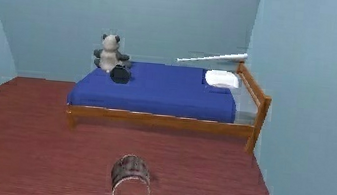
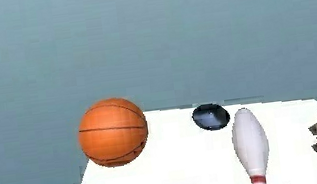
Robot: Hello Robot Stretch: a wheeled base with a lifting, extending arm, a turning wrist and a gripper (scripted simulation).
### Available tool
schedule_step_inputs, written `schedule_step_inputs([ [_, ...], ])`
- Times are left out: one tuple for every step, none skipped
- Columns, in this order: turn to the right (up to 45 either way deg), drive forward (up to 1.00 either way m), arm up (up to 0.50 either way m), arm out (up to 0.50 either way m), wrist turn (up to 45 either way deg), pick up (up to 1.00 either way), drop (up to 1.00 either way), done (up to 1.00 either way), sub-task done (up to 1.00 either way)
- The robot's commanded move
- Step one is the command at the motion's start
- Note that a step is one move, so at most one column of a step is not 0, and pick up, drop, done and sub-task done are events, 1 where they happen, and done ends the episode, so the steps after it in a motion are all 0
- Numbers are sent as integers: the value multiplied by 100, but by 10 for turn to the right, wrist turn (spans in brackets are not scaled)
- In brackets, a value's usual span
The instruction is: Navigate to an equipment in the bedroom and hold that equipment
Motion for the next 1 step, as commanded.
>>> schedule_step_inputs([
  [-90,0,0,0,0,0,0,0,0],
])
